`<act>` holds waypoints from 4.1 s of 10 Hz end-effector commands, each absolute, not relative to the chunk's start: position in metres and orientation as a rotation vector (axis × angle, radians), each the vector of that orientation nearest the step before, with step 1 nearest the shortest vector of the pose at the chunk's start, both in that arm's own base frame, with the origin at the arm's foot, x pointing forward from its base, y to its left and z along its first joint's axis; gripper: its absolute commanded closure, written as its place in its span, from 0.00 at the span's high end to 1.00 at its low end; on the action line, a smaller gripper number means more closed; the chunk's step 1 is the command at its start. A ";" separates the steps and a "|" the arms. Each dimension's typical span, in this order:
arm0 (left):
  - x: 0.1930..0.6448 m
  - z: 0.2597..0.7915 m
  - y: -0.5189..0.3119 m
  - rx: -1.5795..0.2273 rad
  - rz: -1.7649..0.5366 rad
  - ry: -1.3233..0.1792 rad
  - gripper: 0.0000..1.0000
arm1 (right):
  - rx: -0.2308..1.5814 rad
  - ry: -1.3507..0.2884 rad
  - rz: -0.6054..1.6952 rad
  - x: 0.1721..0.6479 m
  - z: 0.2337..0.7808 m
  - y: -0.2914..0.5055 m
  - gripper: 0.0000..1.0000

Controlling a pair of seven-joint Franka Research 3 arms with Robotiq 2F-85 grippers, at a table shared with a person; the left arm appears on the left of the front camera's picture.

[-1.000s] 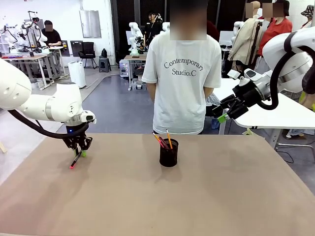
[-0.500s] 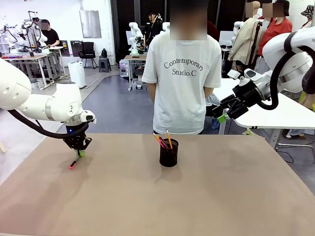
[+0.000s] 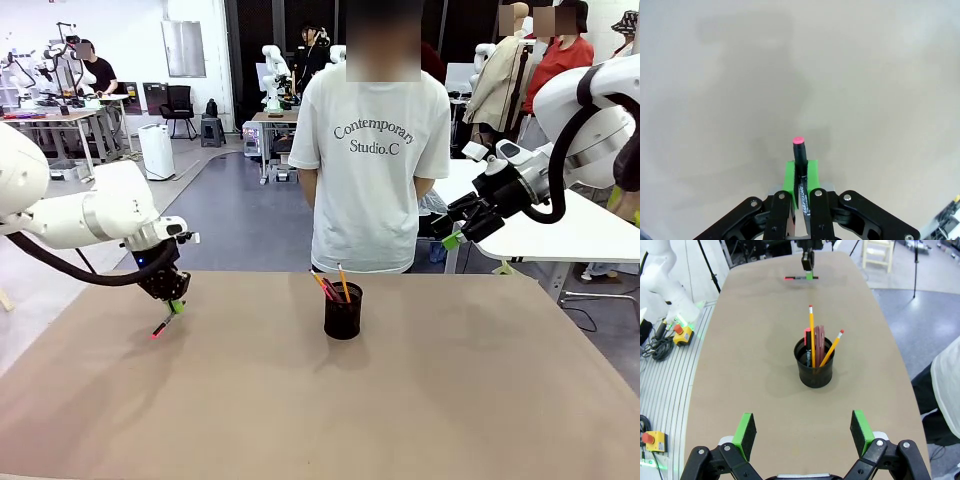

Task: Place the pens into the pen holder.
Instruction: Pick up a writing instrument from the table and place it into the Pen holder.

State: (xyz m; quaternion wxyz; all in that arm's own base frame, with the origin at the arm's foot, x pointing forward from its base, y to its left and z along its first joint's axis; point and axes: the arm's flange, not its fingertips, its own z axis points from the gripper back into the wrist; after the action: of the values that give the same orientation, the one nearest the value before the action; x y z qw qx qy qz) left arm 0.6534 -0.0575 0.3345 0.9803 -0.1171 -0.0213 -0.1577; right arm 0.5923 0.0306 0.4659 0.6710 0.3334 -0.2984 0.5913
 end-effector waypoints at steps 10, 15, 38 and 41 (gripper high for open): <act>0.613 0.425 -0.001 -0.929 -0.777 -1.077 0.00 | 0.748 -0.674 1.333 0.592 0.467 0.032 1.00; 0.644 0.438 0.000 -0.963 -0.631 -0.930 0.00 | 0.748 -0.674 1.333 0.592 0.467 0.032 1.00; 0.616 0.514 -0.239 -1.194 -1.226 -1.431 0.00 | 0.748 -0.674 1.333 0.592 0.467 0.032 1.00; 0.613 0.504 -0.252 -1.253 -1.288 -1.407 0.00 | 0.748 -0.674 1.333 0.592 0.467 0.032 1.00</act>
State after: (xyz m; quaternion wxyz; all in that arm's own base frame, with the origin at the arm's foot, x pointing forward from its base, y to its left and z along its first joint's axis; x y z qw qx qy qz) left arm 0.6156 -0.2433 0.5075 0.4358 -0.4908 -0.5676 -0.4970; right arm 0.5923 0.0309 0.4657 0.6709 0.3336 -0.2982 0.5913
